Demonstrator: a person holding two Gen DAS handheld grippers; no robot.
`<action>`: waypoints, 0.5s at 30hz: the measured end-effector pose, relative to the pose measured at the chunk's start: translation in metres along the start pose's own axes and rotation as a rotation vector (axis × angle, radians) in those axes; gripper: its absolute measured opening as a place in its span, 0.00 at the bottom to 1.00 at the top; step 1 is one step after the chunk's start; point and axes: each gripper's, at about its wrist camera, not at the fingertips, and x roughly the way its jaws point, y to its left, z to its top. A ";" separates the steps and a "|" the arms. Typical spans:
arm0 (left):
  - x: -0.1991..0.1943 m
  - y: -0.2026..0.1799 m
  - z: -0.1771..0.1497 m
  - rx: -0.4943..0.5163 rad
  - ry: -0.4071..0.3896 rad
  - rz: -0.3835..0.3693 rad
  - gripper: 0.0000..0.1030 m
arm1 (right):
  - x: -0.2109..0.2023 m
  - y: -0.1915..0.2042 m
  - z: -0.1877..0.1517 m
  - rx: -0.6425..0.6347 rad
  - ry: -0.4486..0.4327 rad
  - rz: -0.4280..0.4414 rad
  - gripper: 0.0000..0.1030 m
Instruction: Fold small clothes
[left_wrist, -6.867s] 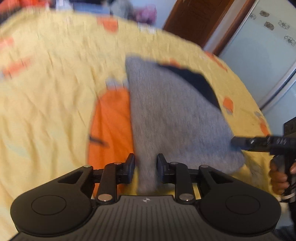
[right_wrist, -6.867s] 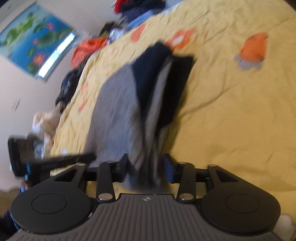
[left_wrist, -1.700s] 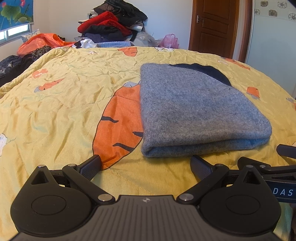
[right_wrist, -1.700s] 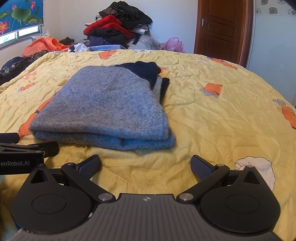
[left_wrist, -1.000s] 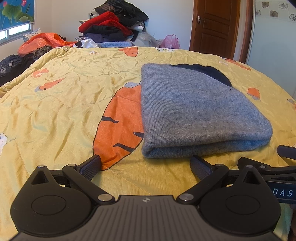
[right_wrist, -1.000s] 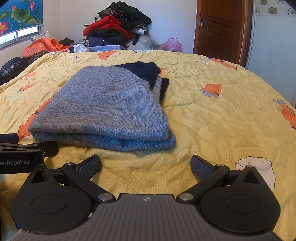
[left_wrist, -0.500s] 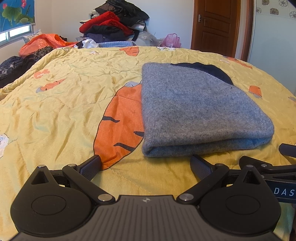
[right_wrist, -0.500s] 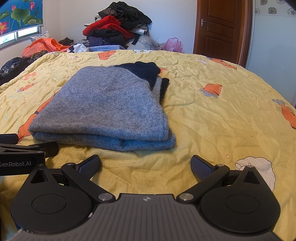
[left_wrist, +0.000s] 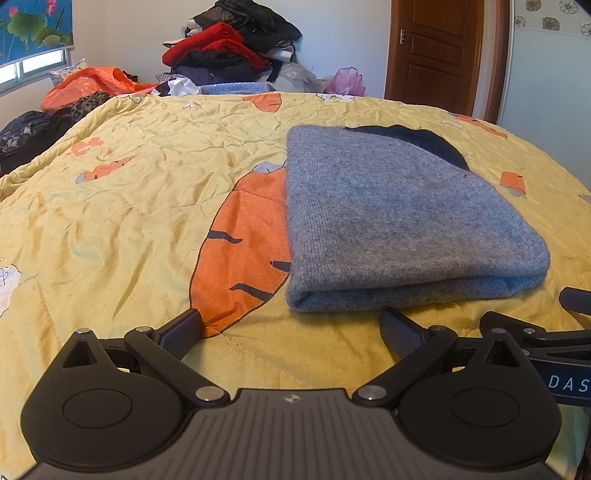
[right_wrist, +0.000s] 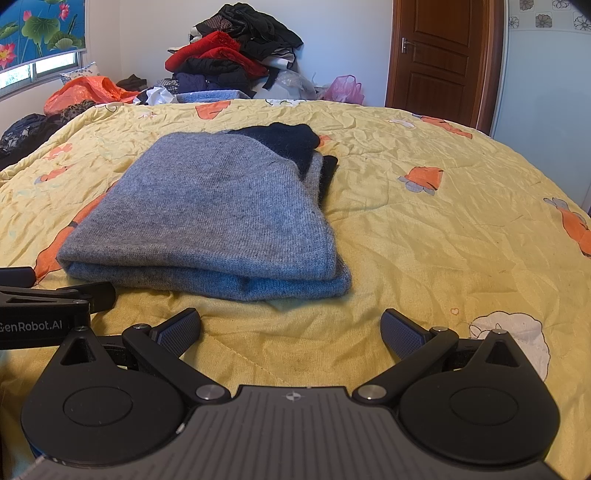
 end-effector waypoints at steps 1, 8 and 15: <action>0.000 0.000 0.000 0.000 0.000 0.001 1.00 | 0.000 0.000 0.000 0.000 0.000 0.000 1.00; 0.000 0.000 0.000 0.000 0.001 0.002 1.00 | 0.000 0.000 0.000 0.001 -0.001 0.001 1.00; -0.001 -0.001 0.000 -0.002 0.005 0.009 1.00 | 0.000 0.000 0.000 0.003 -0.001 0.002 1.00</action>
